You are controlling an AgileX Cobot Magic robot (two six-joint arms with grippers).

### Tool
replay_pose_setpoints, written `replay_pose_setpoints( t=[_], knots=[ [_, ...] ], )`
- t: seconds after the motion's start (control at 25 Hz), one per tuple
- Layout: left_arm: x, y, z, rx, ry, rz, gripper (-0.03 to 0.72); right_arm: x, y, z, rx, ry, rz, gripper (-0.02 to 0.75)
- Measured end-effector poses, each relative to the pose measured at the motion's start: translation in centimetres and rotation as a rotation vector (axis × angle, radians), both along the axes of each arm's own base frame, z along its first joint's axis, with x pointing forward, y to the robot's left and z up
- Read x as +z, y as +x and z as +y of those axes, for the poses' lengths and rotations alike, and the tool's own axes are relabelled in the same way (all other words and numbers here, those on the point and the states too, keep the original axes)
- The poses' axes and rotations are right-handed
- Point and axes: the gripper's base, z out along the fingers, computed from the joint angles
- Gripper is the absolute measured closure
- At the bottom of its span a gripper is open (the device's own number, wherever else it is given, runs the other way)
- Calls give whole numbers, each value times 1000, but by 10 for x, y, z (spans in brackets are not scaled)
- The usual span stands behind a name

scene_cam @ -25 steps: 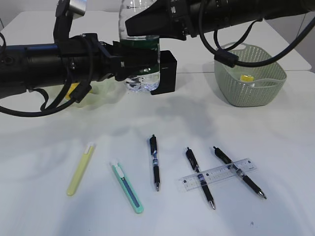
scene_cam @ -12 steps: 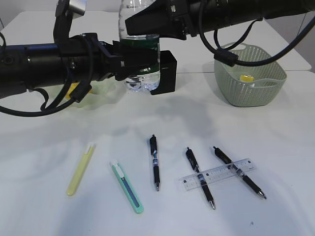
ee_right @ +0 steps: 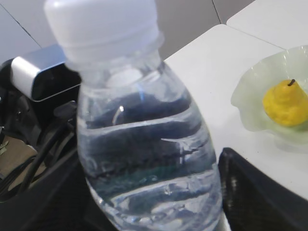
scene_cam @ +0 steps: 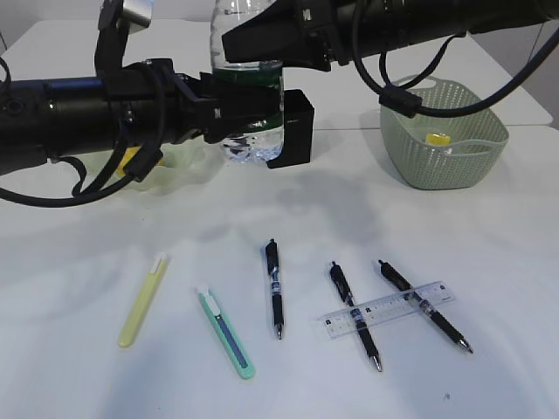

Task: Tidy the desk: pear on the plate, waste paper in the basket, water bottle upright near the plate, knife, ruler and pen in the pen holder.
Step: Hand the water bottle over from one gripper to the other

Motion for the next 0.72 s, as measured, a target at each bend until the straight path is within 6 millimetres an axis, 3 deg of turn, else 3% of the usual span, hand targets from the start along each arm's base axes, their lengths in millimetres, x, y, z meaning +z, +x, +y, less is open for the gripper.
replay_pose_setpoints(
  t=[0.72],
  knots=[
    [-2,1,0,5,5,7,308,-1,1,-1,-23,-18,30,148]
  ],
)
